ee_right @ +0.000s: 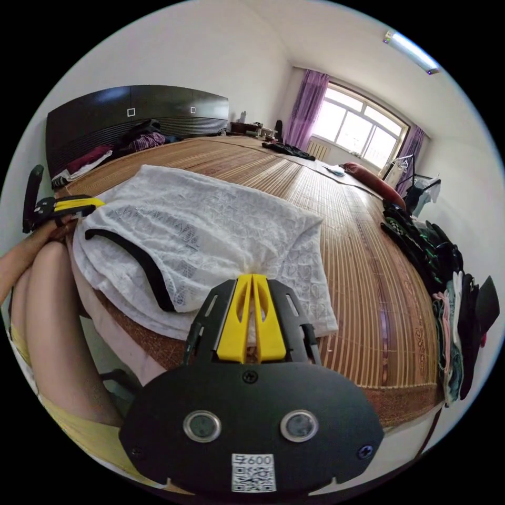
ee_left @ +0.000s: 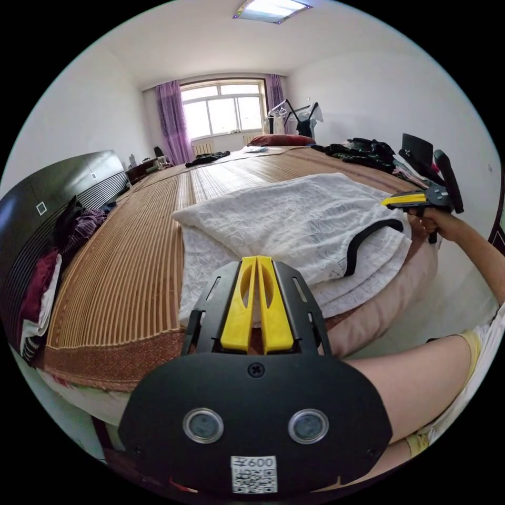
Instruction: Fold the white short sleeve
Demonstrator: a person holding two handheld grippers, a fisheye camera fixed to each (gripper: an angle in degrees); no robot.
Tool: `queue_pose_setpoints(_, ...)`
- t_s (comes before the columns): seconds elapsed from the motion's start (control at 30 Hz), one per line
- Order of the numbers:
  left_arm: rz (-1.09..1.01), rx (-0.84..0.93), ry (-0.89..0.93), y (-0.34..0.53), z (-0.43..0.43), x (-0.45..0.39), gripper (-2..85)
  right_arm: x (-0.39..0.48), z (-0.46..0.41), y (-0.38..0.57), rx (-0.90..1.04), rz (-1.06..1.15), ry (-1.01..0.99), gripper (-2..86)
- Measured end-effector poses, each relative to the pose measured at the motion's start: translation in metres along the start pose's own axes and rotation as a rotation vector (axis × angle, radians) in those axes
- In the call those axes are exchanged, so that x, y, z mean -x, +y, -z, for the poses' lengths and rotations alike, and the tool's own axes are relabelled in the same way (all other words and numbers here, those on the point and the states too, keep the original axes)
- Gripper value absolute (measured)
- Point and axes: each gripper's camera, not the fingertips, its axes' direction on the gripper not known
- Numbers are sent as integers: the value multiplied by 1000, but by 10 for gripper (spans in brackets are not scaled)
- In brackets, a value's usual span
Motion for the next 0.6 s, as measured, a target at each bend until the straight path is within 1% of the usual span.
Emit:
queue_pose_setpoints(0.17, -65, 9, -73, 2, 9, -27, 3, -6, 19, -6, -7, -13, -17, -9)
queue_pose_setpoints(0.37, -8, -4, -21, 6, 18, -29, 6, -43, 43, -12, -28, -132, -170, -9)
queue_pose_setpoints(0.6, -10, -9, -29, 4, 22, -50, 9, -75, 63, -16, -60, -271, -276, -9)
